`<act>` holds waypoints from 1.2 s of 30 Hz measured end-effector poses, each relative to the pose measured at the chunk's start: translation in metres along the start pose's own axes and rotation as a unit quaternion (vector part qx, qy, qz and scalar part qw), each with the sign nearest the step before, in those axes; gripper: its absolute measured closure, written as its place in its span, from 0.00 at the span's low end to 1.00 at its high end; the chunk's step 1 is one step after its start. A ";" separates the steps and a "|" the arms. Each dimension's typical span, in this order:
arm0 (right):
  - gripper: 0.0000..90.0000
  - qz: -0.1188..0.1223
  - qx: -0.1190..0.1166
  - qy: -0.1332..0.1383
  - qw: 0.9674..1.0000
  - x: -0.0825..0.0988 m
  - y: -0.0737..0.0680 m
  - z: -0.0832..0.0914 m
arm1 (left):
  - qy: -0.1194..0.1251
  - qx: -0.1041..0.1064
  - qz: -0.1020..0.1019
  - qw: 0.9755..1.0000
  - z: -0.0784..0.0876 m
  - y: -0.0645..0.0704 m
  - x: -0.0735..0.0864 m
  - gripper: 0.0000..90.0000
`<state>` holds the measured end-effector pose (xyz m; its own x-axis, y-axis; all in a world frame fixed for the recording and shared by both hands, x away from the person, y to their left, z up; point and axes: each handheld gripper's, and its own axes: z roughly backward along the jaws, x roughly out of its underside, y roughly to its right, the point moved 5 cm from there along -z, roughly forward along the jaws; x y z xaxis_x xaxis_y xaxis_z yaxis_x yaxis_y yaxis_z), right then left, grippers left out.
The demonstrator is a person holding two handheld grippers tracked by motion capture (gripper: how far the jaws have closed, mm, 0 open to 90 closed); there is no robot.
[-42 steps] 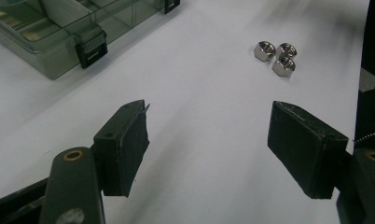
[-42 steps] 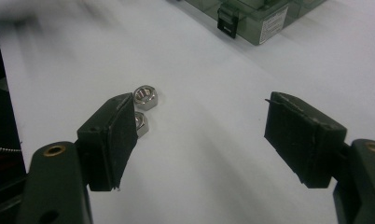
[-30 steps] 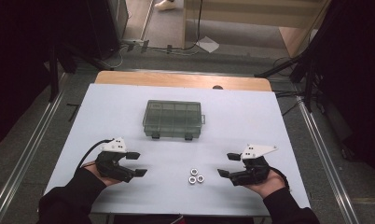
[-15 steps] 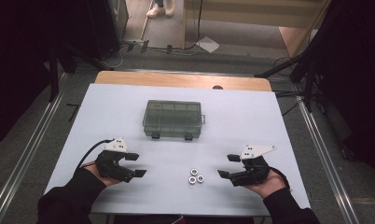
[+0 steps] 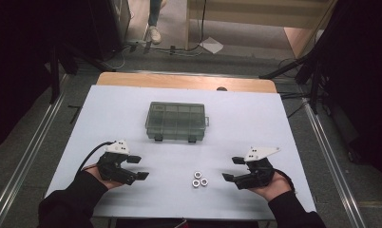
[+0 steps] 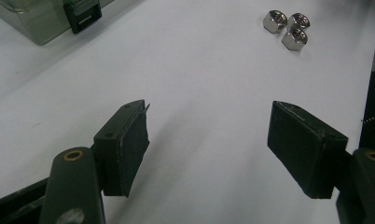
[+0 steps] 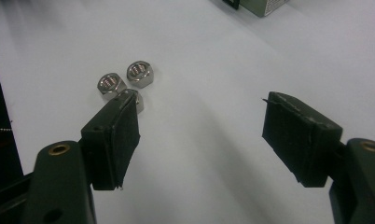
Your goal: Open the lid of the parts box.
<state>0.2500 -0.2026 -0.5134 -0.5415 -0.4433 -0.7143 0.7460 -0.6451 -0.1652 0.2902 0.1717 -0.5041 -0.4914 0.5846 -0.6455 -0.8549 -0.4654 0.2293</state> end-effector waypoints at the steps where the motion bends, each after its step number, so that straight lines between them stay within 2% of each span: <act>1: 0.31 0.000 -0.001 0.002 1.000 0.000 0.000 -0.001 | 0.002 0.001 0.001 1.000 0.000 0.000 0.000 0.32; 16: 0.29 -0.007 0.001 -0.002 1.000 -0.001 0.001 -0.001 | 0.001 -0.004 0.005 1.000 0.001 -0.001 0.001 0.32; 18: 0.29 -0.006 0.001 -0.002 1.000 -0.001 0.001 -0.001 | 0.001 -0.010 0.007 1.000 0.002 -0.001 0.000 0.32; 22: 0.29 -0.009 0.001 0.004 1.000 -0.003 0.002 -0.002 | 0.016 -0.012 0.014 1.000 0.003 -0.003 -0.002 0.32; 26: 0.29 -0.015 0.000 0.004 1.000 -0.005 0.003 -0.004 | 0.013 -0.016 0.019 1.000 0.003 -0.005 -0.001 0.32; 36: 0.30 -0.016 0.001 0.005 1.000 -0.011 0.003 -0.011 | 0.025 -0.027 0.029 0.999 0.004 -0.009 -0.005 0.32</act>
<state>0.2625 -0.1928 -0.5142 -0.5610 -0.4165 -0.7155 0.7277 -0.6601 -0.1863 0.3002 0.1753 -0.5000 -0.5294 0.5220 -0.6687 -0.8144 -0.5335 0.2283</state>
